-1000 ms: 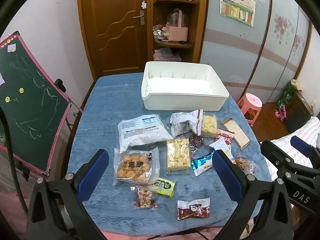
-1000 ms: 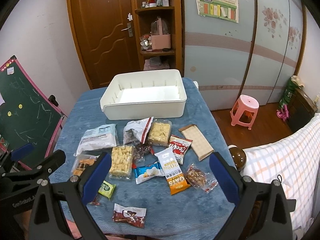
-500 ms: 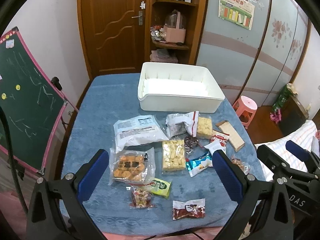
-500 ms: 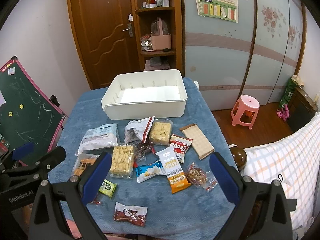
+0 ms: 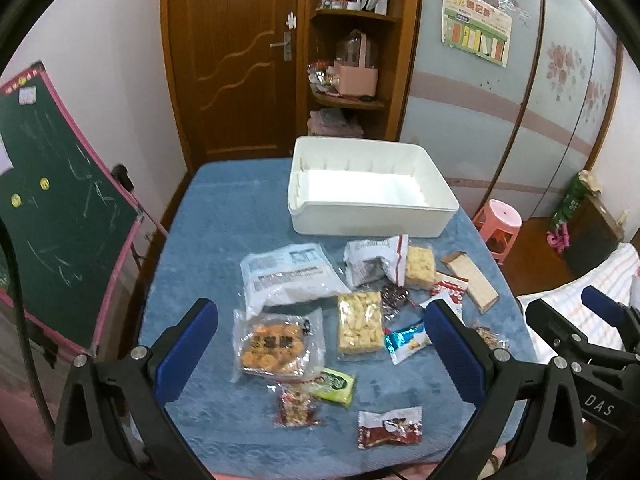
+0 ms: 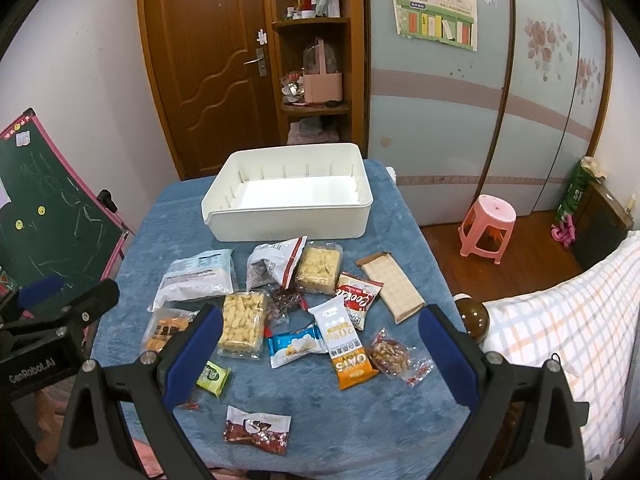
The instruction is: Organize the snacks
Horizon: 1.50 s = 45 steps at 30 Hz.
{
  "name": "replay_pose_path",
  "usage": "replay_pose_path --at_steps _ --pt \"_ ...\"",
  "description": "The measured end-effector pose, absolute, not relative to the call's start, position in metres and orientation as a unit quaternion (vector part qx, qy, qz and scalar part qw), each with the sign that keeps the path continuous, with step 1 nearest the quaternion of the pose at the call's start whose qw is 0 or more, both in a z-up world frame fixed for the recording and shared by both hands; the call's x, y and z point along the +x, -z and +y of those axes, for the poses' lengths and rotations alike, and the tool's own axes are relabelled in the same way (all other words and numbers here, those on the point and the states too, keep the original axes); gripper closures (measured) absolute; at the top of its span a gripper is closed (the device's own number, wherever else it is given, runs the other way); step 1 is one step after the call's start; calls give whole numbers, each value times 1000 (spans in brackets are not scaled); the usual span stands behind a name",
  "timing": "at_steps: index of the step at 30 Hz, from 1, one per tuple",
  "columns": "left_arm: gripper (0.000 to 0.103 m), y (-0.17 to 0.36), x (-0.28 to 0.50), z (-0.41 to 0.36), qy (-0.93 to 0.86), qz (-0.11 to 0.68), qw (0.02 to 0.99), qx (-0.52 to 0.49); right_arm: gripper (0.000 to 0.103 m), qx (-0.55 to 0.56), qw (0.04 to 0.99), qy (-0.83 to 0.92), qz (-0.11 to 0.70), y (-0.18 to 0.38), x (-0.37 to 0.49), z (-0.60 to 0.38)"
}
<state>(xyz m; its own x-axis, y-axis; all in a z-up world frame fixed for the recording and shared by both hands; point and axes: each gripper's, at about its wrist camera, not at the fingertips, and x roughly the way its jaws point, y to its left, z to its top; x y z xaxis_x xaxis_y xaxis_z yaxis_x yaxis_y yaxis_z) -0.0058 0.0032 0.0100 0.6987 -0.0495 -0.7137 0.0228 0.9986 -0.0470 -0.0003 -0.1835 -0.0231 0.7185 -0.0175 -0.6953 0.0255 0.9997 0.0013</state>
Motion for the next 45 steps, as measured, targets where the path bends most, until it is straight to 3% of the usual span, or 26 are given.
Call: replay_pose_path --at_steps 30,45 --pt "1 11 -1 7 55 409 911 10 4 -57 931 -42 359 27 3 -165" --pt "1 81 11 35 34 487 872 24 4 -101 909 -98 392 78 14 -158"
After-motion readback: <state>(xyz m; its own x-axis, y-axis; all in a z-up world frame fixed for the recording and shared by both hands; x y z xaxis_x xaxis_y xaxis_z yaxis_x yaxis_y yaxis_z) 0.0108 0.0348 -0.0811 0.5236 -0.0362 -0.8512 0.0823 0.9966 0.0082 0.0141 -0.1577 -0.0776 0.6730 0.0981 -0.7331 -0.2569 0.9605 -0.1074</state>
